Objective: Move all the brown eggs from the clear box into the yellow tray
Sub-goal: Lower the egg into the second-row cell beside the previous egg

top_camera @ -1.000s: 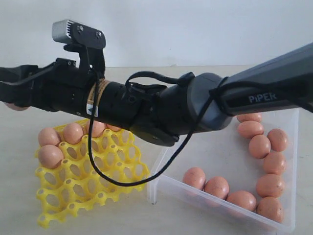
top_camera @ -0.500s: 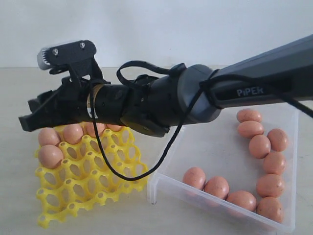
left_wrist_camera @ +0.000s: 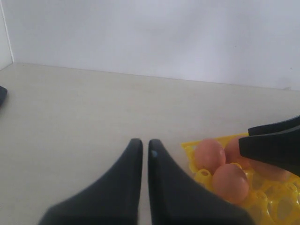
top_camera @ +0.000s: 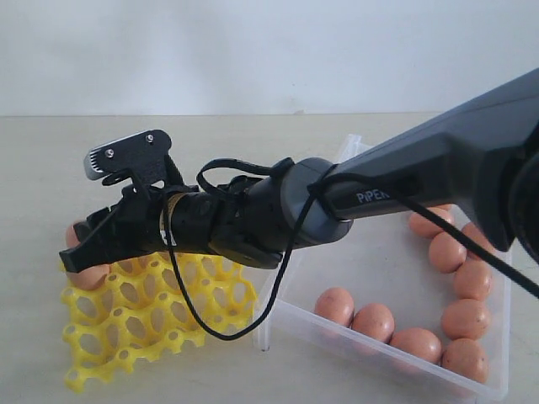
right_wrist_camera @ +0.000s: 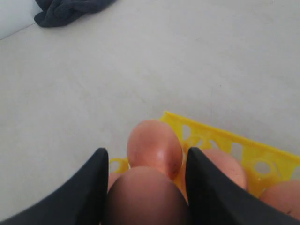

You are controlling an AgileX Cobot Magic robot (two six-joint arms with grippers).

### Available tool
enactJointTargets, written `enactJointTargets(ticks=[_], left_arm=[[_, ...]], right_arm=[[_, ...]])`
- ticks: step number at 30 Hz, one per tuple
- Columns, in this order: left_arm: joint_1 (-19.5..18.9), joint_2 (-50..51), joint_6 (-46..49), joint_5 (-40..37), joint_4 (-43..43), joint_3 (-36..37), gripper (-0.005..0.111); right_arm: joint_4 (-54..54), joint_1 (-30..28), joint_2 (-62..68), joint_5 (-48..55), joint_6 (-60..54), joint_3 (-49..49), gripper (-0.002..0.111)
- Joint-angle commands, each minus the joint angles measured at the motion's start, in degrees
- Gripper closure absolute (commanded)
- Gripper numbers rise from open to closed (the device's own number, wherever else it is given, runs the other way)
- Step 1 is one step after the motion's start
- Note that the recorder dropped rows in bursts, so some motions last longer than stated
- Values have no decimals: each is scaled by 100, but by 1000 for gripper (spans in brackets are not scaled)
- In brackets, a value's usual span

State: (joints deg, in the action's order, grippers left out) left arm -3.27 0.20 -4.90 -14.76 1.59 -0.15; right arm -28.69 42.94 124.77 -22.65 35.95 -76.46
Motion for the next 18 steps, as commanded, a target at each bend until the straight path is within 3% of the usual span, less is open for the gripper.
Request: enactJointTargets(ticks=[1,6,18], left_arm=[[-15,-20,-2,22,14,15,103],[-15,-20,-2,22,14,15,103],[-15,-20,-2,22,14,15,103]], right_arm=[[-22,-14,-15,-105,-162,-19,95],[-22,-14,-15,-105,-225,-19,65],[33,-14,-15,-105,-225,-19,64]])
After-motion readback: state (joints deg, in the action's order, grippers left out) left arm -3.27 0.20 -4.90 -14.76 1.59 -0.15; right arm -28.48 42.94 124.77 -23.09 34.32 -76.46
